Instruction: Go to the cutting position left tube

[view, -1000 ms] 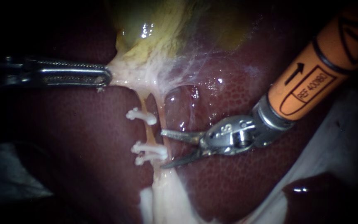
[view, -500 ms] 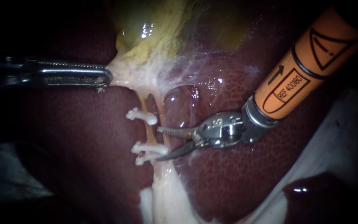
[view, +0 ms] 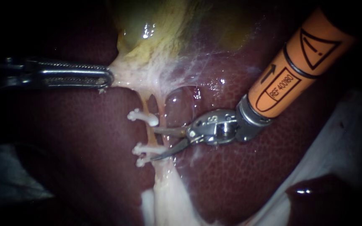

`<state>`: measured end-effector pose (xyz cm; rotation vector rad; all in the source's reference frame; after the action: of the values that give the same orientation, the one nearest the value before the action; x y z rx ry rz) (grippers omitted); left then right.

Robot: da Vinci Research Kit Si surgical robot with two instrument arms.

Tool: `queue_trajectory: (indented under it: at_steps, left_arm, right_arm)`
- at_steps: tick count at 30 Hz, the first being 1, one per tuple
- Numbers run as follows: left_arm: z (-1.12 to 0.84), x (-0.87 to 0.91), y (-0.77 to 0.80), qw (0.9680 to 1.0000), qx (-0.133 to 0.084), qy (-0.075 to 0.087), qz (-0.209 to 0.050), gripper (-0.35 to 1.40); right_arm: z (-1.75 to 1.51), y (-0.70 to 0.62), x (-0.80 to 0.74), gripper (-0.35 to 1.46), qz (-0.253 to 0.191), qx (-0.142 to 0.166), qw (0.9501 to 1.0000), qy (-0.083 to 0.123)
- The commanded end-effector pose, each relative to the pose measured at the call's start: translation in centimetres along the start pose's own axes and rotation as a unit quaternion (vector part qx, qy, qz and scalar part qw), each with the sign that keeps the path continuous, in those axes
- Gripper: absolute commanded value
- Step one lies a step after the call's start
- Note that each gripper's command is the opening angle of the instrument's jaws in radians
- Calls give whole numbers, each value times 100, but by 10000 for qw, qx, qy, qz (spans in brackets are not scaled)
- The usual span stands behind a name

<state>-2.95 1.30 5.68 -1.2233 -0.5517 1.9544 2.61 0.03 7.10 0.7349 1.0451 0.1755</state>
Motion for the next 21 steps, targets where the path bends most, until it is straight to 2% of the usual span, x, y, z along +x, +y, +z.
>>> queue_trajectory:
  at_steps: [1, 13, 21]
  left_arm:
    - [1, 0, 0, 10000, 1, 0, 1, -35]
    - [3, 0, 0, 10000, 8, 2, 0, -35]
    - [3, 0, 1, 10000, 10, 3, -1, -35]
  right_arm:
    - [2, 1, 1, 139, 6, 19, 10000, -6]
    - [42, 14, 19, 137, 373, -95, 9990, 210]
    - [59, 14, 30, 142, 721, -123, 9967, 356]
